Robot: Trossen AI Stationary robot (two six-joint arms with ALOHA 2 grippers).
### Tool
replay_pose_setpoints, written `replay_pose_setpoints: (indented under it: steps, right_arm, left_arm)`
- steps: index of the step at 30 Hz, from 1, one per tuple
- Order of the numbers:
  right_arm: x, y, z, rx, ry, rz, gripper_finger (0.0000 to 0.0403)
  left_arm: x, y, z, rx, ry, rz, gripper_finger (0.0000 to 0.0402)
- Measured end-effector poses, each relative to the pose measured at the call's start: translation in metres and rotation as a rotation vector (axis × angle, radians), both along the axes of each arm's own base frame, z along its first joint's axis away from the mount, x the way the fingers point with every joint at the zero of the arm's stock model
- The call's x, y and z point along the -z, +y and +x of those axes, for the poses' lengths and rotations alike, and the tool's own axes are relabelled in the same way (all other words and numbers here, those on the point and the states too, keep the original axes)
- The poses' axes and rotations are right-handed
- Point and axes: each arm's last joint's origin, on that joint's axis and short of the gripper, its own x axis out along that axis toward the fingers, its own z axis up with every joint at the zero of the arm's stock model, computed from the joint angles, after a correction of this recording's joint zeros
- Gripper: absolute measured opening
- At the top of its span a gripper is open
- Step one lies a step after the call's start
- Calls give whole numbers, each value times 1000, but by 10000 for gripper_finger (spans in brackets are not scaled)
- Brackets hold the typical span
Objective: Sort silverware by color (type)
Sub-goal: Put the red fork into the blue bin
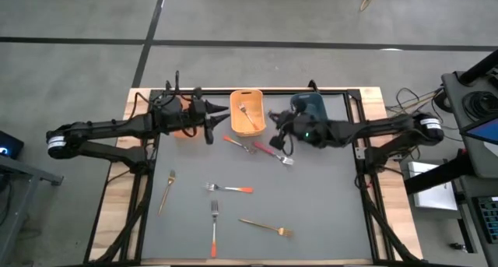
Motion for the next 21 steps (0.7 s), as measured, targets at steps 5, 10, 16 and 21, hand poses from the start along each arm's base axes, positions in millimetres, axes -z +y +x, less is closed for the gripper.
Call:
replay_pose_setpoints:
  steps: [5,10,16,21]
  right_arm:
    - [-15,-33,-12,76,65,-24,13]
    - [-19,-65,-16,73,125,79,13]
    - [-21,-92,-18,158,283,214,13]
    - [-23,-101,-14,216,427,308,13]
  left_arm:
    - [0,2,-1,-62,31,86,91]
    - [1,4,-2,-119,80,169,91]
    - [3,5,-2,-151,131,230,91]
    - [8,5,-3,-144,183,237,91]
